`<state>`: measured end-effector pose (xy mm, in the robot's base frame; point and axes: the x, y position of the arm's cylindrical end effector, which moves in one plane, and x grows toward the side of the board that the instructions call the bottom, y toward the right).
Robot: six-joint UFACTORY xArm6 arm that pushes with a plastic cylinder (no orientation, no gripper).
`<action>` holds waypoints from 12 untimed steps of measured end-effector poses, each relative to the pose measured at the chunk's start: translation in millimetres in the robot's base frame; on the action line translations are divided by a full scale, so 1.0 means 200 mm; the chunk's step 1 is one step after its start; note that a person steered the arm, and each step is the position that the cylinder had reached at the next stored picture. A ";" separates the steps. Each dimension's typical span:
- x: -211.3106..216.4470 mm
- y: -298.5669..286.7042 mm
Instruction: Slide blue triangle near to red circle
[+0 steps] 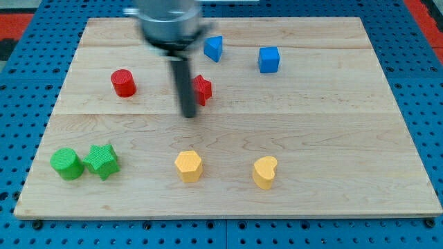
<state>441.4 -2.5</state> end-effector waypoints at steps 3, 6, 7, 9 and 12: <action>-0.64 0.65; -0.42 0.44; -0.30 0.44; -0.60 0.45; -0.79 -0.38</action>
<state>282.8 -78.6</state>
